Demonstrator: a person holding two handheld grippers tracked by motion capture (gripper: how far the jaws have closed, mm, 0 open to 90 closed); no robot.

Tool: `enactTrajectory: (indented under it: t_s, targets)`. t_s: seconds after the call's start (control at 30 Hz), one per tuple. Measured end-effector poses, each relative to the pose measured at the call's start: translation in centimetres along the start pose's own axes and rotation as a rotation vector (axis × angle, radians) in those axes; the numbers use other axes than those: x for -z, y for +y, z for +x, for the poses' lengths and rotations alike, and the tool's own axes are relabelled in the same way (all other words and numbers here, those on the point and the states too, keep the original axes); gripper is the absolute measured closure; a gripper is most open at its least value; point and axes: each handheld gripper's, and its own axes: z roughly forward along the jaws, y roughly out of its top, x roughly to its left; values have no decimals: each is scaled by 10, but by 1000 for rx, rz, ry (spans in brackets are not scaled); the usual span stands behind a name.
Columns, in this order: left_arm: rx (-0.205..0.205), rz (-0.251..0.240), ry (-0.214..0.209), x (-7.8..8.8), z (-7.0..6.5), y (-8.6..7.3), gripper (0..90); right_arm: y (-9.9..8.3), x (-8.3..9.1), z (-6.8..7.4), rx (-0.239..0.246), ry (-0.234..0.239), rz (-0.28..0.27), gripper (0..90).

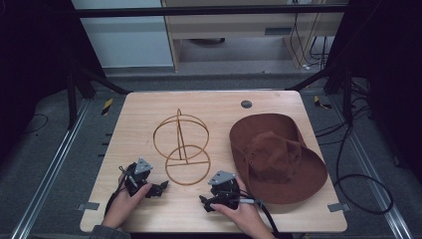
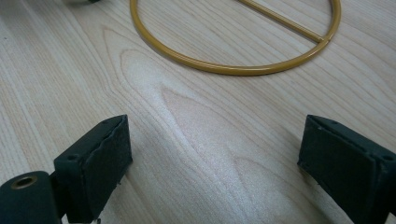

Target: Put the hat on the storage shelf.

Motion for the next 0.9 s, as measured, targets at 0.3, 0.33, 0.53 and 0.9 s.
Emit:
enactTrajectory:
  t_s: [0.3,0.33,0.53,0.9]
  targets:
    - [1,-1,2,0,0,0,0,0,0,0,2,4,2,89]
    - [2,0,0,0,0,0,0,0,0,0,2,5,2,86]
    - [1,0,2,-1,0,1,0,7,10,7,6,35,-1,92]
    - [4,4,7,1,-1,0,0,56,90,-7,61,12,-11,115]
